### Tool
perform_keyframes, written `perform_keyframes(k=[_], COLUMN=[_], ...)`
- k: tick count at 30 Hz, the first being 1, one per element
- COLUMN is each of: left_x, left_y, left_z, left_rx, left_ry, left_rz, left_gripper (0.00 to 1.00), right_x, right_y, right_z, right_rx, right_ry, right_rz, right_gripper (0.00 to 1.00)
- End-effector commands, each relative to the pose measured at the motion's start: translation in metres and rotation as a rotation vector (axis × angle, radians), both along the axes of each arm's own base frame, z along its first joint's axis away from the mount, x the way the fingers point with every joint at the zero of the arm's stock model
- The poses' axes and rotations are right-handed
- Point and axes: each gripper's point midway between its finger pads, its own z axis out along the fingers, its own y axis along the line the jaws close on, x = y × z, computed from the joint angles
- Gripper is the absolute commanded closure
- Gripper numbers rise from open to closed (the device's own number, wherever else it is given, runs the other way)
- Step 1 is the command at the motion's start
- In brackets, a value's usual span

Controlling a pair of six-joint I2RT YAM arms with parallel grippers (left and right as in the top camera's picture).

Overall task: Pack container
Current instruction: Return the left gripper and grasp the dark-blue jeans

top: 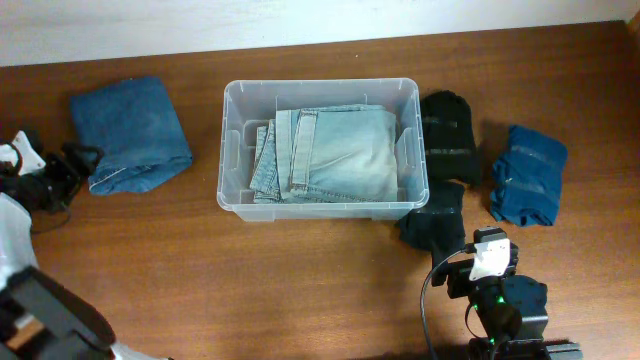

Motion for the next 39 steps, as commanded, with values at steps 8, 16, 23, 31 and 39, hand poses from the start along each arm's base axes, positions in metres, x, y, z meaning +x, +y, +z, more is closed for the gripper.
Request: perform_keyframes(k=[8,16,23,31,39], left_x=[0.008,0.032,0.049,0.049,0.049], left_y=[0.031,0.015,0.019,0.031,0.031], left_z=[-0.081,-0.107,-0.105,-0.111,-0.123], left_rx=[-0.194,-0.202,-0.179,-0.265,-0.265], left_ry=[-0.027,-0.079,-0.109,-0.025,0.007], left_rz=[0.009,-0.059,-0.02,0.165,0.196], left_gripper=[0.16,0.15,0.15,0.15,0.34], right_x=[0.0,0.0,0.0,0.0,0.0], right_y=[0.0,0.0,0.0,0.0,0.0], right_z=[-0.001,-0.001,-0.001,-0.001,-0.001], right_rx=[-0.004,-0.004,-0.004,-0.004,-0.004], right_ry=[-0.003,-0.003,-0.003,-0.004,-0.004], right_rz=[0.001,0.001,0.001,0.001,0.001], right_gripper=[0.01,0.02,0.02,0.01,0.02])
